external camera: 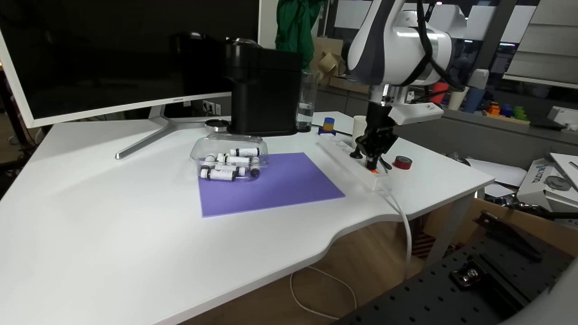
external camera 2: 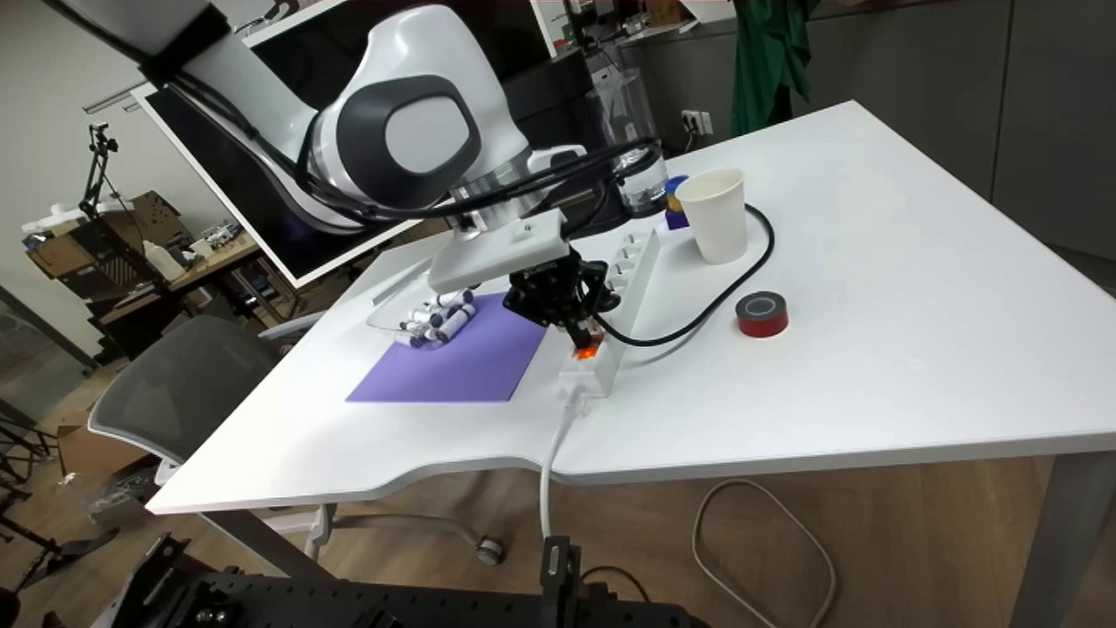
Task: Switch off the extension cord
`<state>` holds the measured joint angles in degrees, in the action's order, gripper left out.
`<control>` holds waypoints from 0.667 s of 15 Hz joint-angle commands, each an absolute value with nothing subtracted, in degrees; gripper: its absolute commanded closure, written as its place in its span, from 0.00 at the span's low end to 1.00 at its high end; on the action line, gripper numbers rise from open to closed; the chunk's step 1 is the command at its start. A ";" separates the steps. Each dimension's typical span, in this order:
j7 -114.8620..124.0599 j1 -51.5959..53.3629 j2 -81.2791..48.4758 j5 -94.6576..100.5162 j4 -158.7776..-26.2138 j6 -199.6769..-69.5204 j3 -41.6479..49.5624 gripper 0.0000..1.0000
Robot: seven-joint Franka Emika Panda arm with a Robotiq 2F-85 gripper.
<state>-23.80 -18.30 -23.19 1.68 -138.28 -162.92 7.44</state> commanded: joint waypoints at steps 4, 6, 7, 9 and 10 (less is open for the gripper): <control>-20.52 -17.42 -22.53 4.22 -143.31 -171.47 8.59 1.00; -19.99 -17.80 -21.84 3.95 -144.80 -173.12 8.36 1.00; -19.63 -17.79 -21.52 3.99 -145.38 -173.53 8.40 1.00; -19.19 -18.03 -20.65 3.78 -146.19 -173.32 8.16 1.00; -18.64 -17.90 -20.46 3.68 -146.42 -173.03 8.33 1.00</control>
<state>-21.46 -17.98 -22.10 2.91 -144.17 -173.16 7.99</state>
